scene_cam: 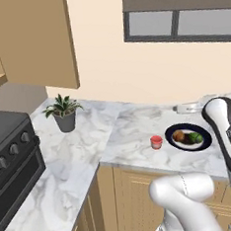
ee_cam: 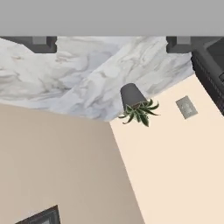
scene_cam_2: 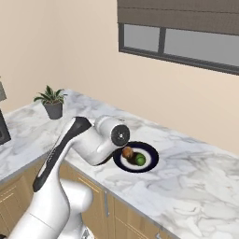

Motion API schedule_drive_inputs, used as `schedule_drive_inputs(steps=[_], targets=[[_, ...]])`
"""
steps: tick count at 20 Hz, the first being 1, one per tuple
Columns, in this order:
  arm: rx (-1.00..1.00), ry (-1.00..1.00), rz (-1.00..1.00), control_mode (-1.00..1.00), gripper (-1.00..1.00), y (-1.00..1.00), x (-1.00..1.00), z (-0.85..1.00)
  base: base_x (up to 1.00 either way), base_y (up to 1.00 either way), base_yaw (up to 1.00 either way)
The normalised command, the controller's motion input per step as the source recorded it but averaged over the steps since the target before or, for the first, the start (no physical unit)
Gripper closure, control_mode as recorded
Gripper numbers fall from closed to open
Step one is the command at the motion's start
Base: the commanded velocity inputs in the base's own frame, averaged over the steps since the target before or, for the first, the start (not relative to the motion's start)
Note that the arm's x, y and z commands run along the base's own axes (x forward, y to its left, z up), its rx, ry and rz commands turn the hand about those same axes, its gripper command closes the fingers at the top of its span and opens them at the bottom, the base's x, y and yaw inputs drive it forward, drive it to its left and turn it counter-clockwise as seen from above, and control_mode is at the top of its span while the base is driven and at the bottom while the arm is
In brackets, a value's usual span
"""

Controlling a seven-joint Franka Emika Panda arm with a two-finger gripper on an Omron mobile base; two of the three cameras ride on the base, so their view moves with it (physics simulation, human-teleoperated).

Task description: Pick the avocado and bread from the counter and place them on the plate. Then pick the jam from the cabinet and place it next to the plate. Lastly close the cabinet door.

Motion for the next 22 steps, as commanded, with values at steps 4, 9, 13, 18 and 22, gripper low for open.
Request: schedule_drive_inputs(steps=[4,9,13,18,22], targets=[[0.0,-0.03,0.23,-1.0,-1.0,0.0,-0.69,0.26,0.0,0.0,0.0],[-0.03,-0.01,0.2,-1.0,-1.0,0.02,-0.59,0.61,0.0,0.0,0.0],[-0.12,0.0,0.16,-1.0,-1.0,0.05,-0.58,0.77,0.0,0.0,0.0],[-0.2,0.0,0.15,-1.0,-1.0,0.22,-0.55,0.4,0.0,0.0,0.0],[-0.21,0.0,0.19,-1.0,-1.0,0.19,-0.52,0.07,0.0,0.0,0.0]])
